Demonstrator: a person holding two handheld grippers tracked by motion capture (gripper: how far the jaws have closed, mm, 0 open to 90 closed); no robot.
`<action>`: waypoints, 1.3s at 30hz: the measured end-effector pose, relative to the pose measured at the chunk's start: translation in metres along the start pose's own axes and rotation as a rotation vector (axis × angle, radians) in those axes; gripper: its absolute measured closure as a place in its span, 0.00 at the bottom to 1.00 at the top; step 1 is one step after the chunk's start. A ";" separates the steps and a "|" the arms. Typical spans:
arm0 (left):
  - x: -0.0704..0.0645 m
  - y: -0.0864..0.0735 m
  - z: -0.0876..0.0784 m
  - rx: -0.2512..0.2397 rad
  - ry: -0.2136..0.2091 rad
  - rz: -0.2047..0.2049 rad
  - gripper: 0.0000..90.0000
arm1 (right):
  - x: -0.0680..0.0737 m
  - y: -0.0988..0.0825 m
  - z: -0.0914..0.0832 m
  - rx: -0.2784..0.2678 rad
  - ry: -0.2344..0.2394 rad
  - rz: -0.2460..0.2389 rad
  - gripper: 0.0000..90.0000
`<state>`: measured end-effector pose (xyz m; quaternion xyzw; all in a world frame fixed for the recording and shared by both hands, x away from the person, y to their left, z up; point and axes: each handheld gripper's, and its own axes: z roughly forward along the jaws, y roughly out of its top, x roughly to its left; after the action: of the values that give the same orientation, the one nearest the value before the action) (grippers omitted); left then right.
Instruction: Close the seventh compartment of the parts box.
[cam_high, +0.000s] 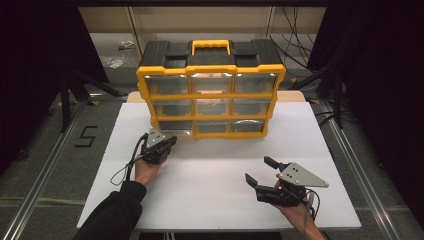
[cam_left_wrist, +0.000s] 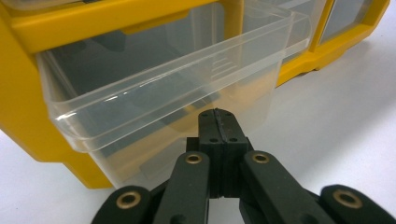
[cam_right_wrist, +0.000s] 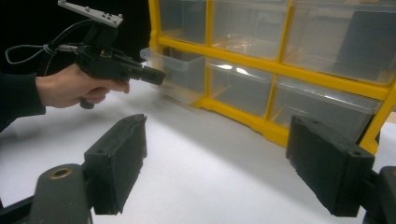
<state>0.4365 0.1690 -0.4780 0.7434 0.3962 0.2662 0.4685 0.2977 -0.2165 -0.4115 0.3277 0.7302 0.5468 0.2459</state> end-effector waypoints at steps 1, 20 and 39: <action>0.000 0.000 0.000 -0.001 -0.001 -0.001 1.00 | 0.000 0.000 0.000 0.000 0.000 -0.001 0.24; 0.003 0.003 0.004 -0.015 0.012 -0.008 1.00 | 0.000 0.000 0.002 0.003 0.005 -0.001 0.24; 0.007 0.006 0.013 -0.029 0.030 -0.008 1.00 | 0.000 0.000 0.002 0.003 0.003 -0.001 0.24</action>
<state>0.4519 0.1676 -0.4780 0.7310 0.4021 0.2811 0.4742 0.2990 -0.2153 -0.4115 0.3266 0.7315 0.5463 0.2446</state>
